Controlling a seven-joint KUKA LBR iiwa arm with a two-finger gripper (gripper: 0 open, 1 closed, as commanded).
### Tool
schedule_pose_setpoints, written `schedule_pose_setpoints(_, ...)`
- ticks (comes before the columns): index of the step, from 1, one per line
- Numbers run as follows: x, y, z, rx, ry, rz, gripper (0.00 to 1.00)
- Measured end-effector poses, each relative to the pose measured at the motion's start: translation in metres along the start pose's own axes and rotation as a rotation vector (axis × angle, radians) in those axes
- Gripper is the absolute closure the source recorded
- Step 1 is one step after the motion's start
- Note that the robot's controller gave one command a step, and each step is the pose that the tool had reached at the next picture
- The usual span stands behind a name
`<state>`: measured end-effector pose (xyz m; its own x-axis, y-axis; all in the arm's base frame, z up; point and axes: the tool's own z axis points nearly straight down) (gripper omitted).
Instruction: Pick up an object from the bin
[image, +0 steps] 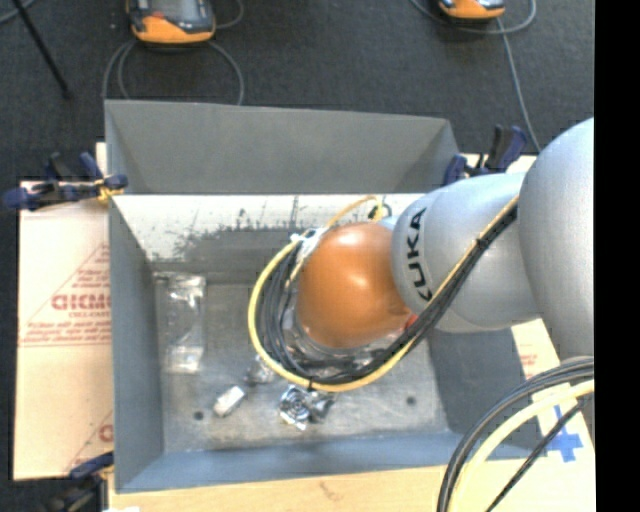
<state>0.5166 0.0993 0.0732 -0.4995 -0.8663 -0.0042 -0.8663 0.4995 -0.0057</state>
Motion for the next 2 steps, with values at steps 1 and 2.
schedule_pose_setpoints(1,-0.002,0.0,-0.002,0.002,-0.005,0.004,1.0)
schedule_pose_setpoints(2,-0.007,-0.002,-0.143,0.002,-0.003,-0.059,1.0)
